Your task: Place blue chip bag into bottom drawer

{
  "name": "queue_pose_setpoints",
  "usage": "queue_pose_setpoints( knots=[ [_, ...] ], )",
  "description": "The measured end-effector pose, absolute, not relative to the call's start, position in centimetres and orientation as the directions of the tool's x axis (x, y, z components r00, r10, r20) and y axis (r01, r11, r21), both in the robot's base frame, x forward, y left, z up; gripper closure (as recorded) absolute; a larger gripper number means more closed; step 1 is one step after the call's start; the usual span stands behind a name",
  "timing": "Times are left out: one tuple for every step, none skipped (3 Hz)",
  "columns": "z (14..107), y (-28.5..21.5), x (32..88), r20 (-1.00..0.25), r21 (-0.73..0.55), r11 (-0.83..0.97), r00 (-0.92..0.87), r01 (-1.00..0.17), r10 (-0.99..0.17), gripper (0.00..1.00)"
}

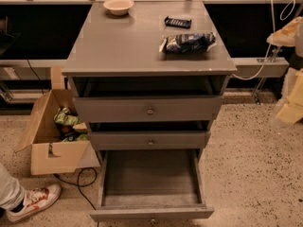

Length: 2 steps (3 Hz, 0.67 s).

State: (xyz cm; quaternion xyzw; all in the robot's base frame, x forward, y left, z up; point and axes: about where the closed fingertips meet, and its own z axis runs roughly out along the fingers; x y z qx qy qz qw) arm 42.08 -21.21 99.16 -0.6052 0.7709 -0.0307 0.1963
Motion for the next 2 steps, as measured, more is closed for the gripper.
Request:
queue_pose_setpoints(
  knots=[
    [101.61,-21.09,43.42,-0.374,-0.367,0.279,-0.134,-0.887,-0.918,0.0],
    [101.61,-21.09,43.42,-0.374,-0.367,0.279,-0.134,-0.887,-0.918,0.0]
  ],
)
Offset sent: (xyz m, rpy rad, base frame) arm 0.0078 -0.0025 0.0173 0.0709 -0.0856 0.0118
